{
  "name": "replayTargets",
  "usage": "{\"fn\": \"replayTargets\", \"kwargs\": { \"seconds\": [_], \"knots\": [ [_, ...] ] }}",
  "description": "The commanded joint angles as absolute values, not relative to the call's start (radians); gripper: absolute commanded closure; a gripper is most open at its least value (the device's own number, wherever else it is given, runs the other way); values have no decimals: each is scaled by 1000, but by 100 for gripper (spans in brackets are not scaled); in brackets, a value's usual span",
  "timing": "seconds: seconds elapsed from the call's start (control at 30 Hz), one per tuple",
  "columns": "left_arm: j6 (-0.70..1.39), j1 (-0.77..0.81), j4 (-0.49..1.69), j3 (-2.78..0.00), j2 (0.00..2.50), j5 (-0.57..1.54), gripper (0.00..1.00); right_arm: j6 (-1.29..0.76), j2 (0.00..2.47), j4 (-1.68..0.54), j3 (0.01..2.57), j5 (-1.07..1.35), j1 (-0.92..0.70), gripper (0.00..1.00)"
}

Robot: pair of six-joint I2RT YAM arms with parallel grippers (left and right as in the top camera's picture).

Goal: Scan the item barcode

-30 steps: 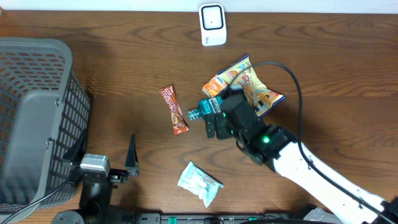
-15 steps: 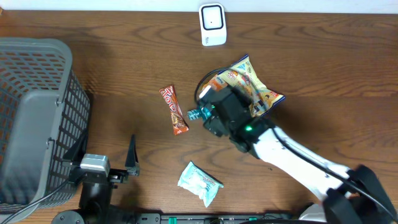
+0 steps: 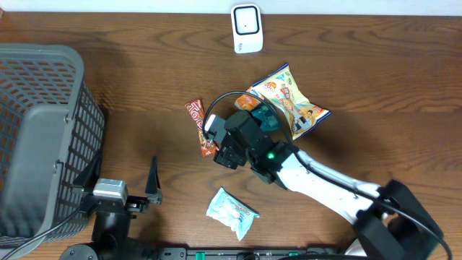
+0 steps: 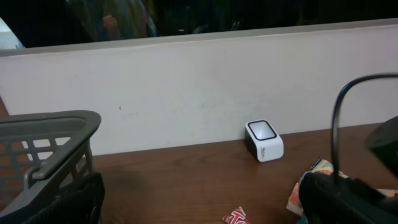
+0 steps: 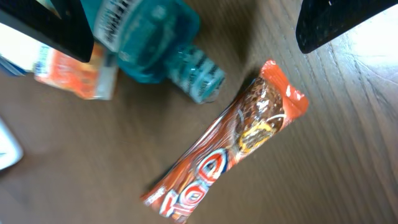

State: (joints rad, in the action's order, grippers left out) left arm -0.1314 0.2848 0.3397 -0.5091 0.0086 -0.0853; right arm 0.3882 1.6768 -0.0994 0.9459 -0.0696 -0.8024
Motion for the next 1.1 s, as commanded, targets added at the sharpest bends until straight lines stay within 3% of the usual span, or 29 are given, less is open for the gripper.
{"fn": "replayTargets", "kwargs": {
  "seconds": [0.0, 0.13, 0.3, 0.4, 0.53, 0.67, 0.87, 1.07],
  "knots": [
    [-138, 290, 336, -511, 2, -96, 0, 416, 1764, -115, 996, -12, -779, 1],
    [-138, 290, 336, -511, 2, -96, 0, 482, 1816, -284, 1119, 40, -780, 2],
    [-138, 289, 336, -511, 2, -96, 0, 618, 1816, -655, 1382, 138, -775, 15],
    [-138, 289, 335, -511, 2, -96, 0, 741, 1816, -778, 1512, 264, -751, 15],
    [-138, 289, 335, -511, 2, -96, 0, 823, 1819, -802, 1571, 321, -702, 10],
    [-138, 289, 335, -511, 2, -99, 0, 878, 1855, -827, 1570, 320, -673, 17],
    [-208, 289, 336, -511, 3, -99, 0, 942, 1961, -819, 1570, 314, -659, 15],
    [-232, 289, 348, -511, 3, -99, 0, 993, 2078, -805, 1570, 256, -667, 22]
  ]
}}
